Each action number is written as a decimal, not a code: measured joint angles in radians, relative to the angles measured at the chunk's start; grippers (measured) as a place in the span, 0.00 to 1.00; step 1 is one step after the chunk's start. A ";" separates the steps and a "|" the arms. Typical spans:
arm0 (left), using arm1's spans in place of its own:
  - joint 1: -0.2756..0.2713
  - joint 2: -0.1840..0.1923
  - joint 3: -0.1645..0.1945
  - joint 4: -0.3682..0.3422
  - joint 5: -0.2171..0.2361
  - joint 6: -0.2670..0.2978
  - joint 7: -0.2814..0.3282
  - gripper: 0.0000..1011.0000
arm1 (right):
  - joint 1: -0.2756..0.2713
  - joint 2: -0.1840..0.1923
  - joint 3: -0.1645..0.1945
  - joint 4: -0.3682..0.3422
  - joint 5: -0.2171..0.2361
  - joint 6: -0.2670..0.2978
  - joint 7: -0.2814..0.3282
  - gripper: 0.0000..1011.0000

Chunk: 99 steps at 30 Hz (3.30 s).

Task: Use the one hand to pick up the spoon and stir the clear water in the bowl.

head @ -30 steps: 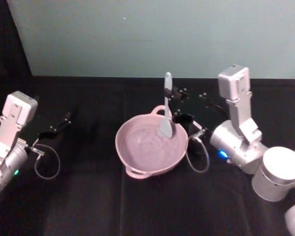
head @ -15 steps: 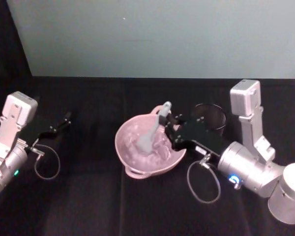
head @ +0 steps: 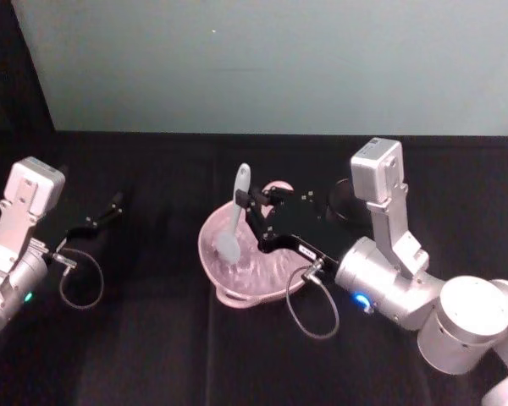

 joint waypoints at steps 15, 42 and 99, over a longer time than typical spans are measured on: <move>0.000 0.000 0.000 0.000 0.000 0.000 0.000 1.00 | 0.070 -0.031 0.033 0.078 -0.107 0.039 -0.078 0.11; 0.000 0.000 0.000 0.000 0.000 0.000 0.000 1.00 | -0.009 0.076 0.212 -0.246 0.203 0.413 -0.048 0.11; 0.000 0.000 0.000 0.000 0.000 0.000 0.000 1.00 | 0.090 0.160 0.311 0.138 0.510 0.447 0.005 0.11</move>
